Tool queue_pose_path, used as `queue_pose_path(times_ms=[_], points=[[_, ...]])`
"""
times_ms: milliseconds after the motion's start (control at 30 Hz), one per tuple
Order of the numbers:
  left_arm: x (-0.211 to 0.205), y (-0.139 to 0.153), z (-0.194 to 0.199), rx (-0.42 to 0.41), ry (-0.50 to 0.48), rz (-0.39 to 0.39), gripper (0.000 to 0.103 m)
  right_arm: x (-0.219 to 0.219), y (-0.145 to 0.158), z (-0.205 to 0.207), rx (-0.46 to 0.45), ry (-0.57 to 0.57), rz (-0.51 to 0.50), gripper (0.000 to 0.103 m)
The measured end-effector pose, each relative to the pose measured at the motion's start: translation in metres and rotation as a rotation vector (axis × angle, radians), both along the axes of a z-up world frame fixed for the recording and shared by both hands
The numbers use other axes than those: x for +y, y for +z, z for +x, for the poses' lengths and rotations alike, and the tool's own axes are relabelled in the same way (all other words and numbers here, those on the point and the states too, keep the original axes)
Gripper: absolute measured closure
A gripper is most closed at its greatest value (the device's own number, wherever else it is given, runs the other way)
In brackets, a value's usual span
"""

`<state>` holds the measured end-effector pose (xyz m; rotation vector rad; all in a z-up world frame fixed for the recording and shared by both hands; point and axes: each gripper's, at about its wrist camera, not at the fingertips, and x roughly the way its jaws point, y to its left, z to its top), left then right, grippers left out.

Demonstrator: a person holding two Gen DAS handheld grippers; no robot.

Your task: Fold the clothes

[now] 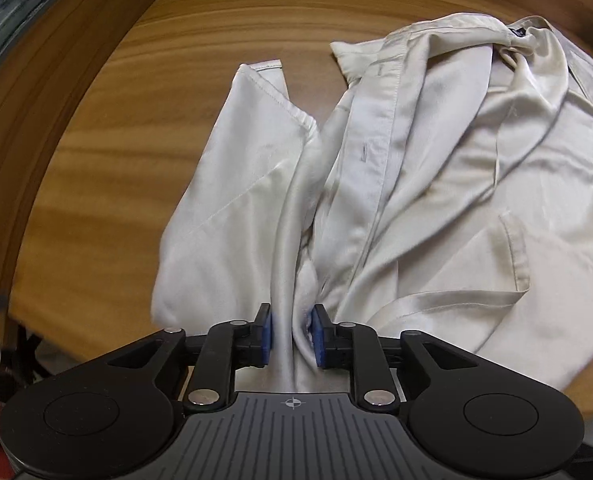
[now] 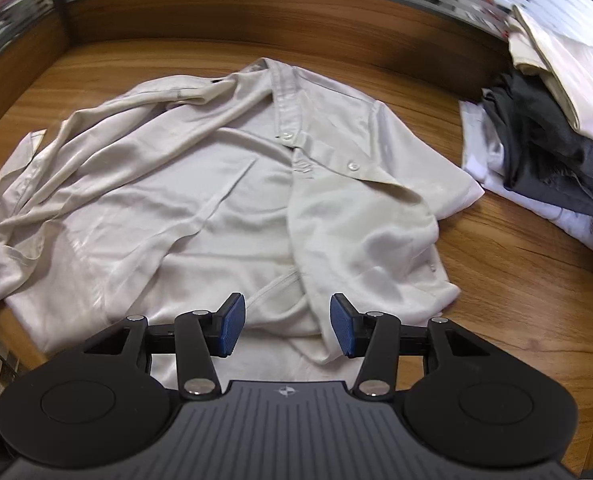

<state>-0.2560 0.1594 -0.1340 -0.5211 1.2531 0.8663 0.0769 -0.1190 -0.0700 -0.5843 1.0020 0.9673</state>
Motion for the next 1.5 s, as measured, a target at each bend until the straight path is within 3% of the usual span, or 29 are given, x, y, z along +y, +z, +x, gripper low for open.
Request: queue_pose_path(times_ms=[233, 333, 500, 633, 867, 1000, 1167, 1500], points=[[-0.027, 0.025, -0.008, -0.002, -0.061, 0.026, 0.069, -0.013, 0.004, -0.045, 0.027, 0.042, 0.031, 0.048], [-0.019, 0.038, -0.005, -0.038, -0.096, 0.037, 0.062, -0.015, 0.005, -0.065, 0.028, 0.036, 0.037, 0.048], [0.001, 0.05, 0.004, -0.09, -0.206, 0.031, 0.059, -0.011, 0.003, -0.101, 0.04, -0.023, 0.05, 0.047], [0.027, 0.052, 0.014, -0.13, -0.341, 0.034, 0.056, 0.003, -0.006, -0.135, 0.046, -0.12, 0.051, 0.047], [0.08, 0.052, 0.026, -0.164, -0.627, 0.038, 0.055, 0.053, -0.023, -0.211, 0.086, -0.387, 0.106, 0.047], [0.1, 0.051, 0.014, -0.148, -0.711, 0.041, 0.055, 0.093, -0.027, -0.253, 0.137, -0.489, 0.154, 0.047], [0.111, 0.056, -0.015, -0.177, -0.753, -0.008, 0.052, 0.151, -0.026, -0.291, 0.187, -0.459, 0.177, 0.047], [0.127, 0.062, -0.05, -0.186, -0.775, -0.046, 0.051, 0.242, -0.035, -0.317, 0.205, -0.325, 0.164, 0.041]])
